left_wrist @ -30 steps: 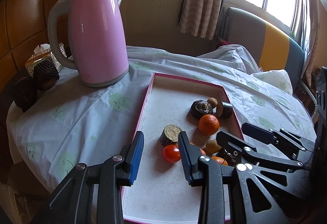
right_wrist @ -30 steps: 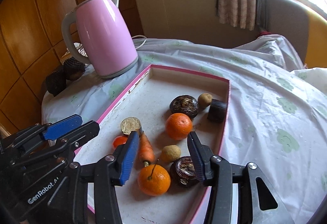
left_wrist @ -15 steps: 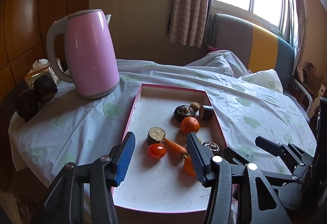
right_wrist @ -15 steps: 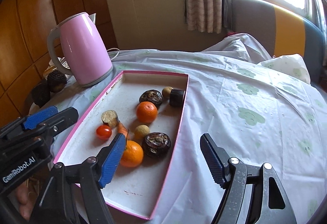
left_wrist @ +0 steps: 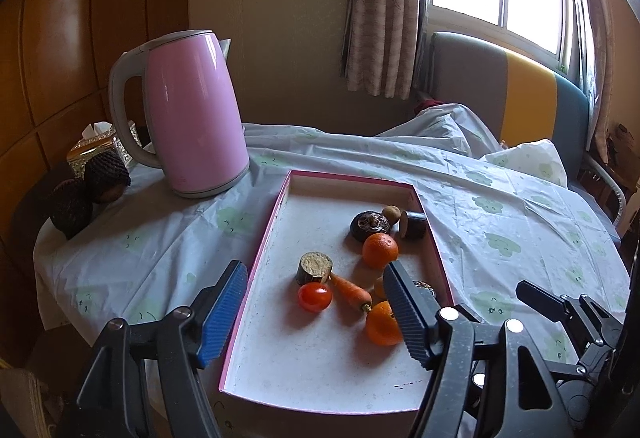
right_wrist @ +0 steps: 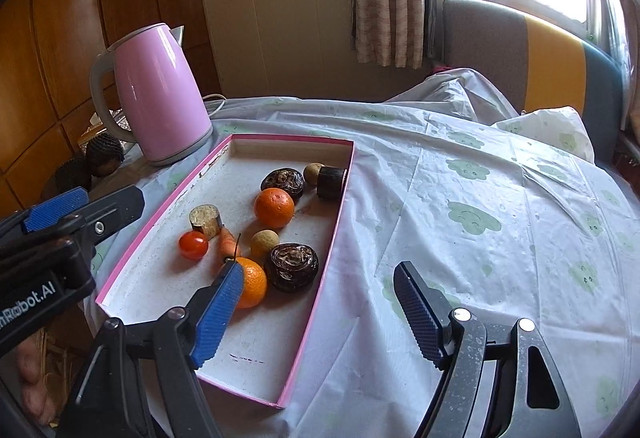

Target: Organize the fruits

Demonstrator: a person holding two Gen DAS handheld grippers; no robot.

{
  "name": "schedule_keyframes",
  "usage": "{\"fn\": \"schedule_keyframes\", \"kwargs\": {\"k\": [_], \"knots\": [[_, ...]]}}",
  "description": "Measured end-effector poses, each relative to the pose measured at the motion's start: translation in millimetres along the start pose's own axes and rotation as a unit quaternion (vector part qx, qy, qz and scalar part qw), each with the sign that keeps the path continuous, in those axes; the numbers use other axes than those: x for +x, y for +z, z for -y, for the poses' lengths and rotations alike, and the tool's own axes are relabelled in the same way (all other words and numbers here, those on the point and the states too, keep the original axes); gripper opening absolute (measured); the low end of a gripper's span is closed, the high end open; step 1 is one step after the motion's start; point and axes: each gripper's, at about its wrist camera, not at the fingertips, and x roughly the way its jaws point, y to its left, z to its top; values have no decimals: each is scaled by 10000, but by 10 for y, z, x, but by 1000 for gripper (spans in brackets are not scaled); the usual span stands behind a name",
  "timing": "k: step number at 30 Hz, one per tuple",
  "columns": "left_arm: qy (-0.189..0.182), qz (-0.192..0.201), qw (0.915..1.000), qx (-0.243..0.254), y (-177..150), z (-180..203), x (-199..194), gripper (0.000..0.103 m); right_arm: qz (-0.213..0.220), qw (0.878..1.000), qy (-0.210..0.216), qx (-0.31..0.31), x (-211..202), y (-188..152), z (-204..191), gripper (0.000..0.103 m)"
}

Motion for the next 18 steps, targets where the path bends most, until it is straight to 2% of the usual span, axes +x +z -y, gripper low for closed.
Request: {"fn": "schedule_keyframes", "kwargs": {"k": [5, 18], "knots": [[133, -27, 9999, -54, -11, -38, 28, 71, 30, 10000, -14, -56, -6, 2, -28, 79], [191, 51, 9998, -62, -3, -70, 14, 71, 10, 9999, 8, -138, 26, 1, -75, 79]]}}
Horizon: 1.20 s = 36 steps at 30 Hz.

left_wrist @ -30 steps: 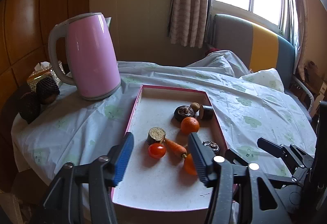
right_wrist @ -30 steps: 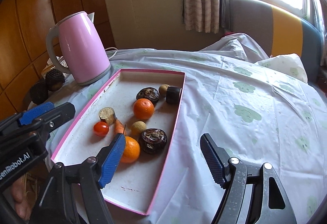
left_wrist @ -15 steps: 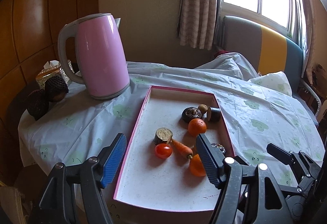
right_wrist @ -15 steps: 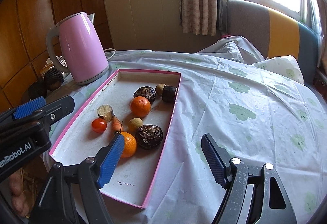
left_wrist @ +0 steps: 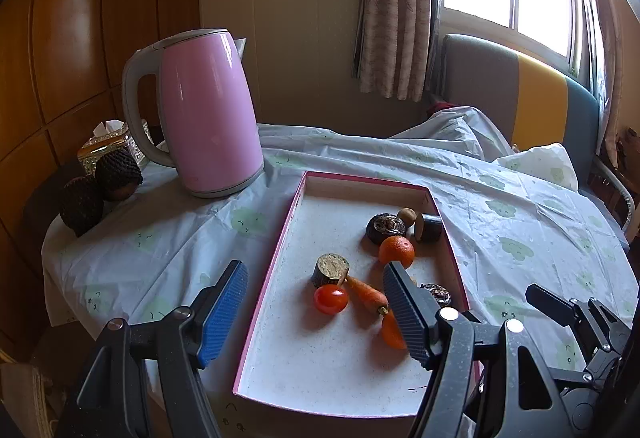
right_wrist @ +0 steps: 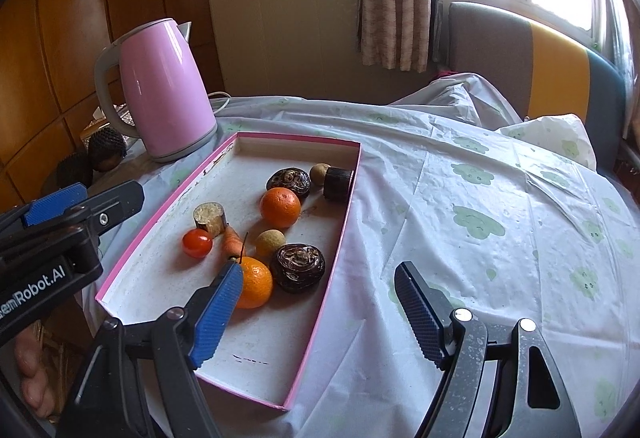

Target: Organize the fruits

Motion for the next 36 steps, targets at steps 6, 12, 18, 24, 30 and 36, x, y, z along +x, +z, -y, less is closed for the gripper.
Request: {"fn": "schedule_keyframes", "kwargs": {"k": [6, 12, 18, 24, 30, 36], "knots": [[7, 3, 10000, -14, 10, -15, -12, 71, 7, 10000, 5, -27, -5, 2, -23, 79], [15, 50, 10000, -22, 16, -22, -34, 71, 6, 10000, 17, -53, -9, 8, -34, 79], [1, 65, 10000, -50, 25, -39, -66, 71, -11, 10000, 16, -65, 0, 3, -44, 79], [2, 74, 10000, -41, 30, -38, -73, 71, -26, 10000, 21, -70, 7, -6, -50, 79], [2, 20, 10000, -33, 29, -29, -53, 71, -56, 10000, 24, -59, 30, -15, -40, 79], [-15, 53, 10000, -2, 24, -23, -30, 68, -88, 10000, 28, -38, 58, -30, -14, 79]]}}
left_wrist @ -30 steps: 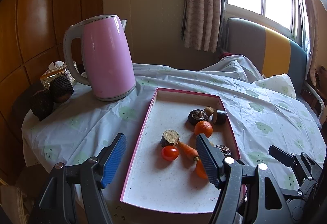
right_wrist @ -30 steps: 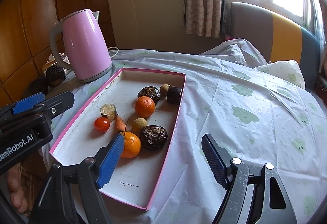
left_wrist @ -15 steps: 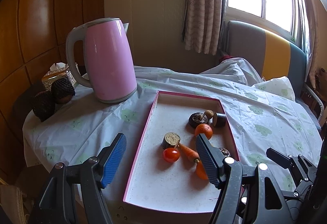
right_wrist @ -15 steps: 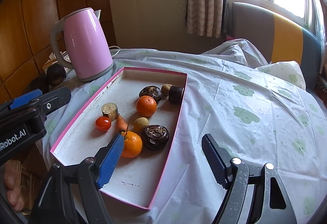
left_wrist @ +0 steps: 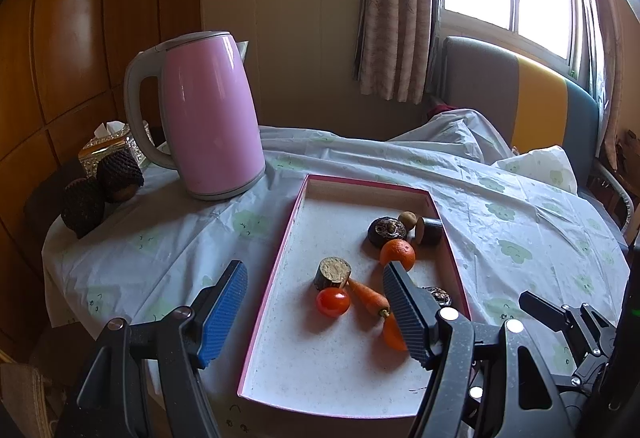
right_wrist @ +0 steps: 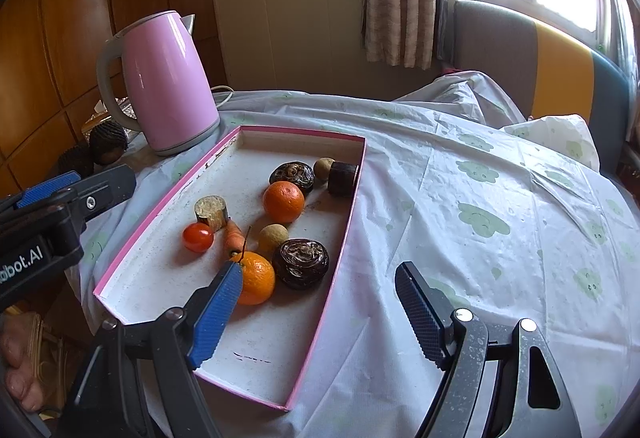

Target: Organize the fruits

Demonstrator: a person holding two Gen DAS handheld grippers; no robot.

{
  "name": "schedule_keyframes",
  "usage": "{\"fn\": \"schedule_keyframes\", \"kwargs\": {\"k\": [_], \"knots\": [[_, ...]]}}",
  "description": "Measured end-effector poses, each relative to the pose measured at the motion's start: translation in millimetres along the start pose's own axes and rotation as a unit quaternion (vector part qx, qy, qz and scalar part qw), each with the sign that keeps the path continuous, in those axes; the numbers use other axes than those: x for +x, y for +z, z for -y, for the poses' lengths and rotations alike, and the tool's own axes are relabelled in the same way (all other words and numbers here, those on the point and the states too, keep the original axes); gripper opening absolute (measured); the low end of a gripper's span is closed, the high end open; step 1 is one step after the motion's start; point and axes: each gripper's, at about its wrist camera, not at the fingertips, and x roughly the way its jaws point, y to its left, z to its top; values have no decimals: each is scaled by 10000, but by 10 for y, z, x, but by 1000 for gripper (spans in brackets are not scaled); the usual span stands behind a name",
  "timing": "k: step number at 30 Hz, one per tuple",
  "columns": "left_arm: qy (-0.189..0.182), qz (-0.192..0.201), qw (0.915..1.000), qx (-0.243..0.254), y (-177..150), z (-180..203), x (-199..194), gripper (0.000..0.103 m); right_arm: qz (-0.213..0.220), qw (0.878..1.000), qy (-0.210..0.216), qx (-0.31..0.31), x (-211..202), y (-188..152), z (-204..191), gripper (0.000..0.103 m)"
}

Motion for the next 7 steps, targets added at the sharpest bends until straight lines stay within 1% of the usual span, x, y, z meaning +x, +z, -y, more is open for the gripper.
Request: {"fn": "schedule_keyframes", "kwargs": {"k": [2, 7], "knots": [[-14, 61, 10000, 20, 5, 7, -5, 63, -12, 10000, 0, 12, 11, -5, 17, 79], [-86, -7, 10000, 28, 17, 25, 21, 63, -13, 10000, -51, 70, 13, -6, 90, 79]]}}
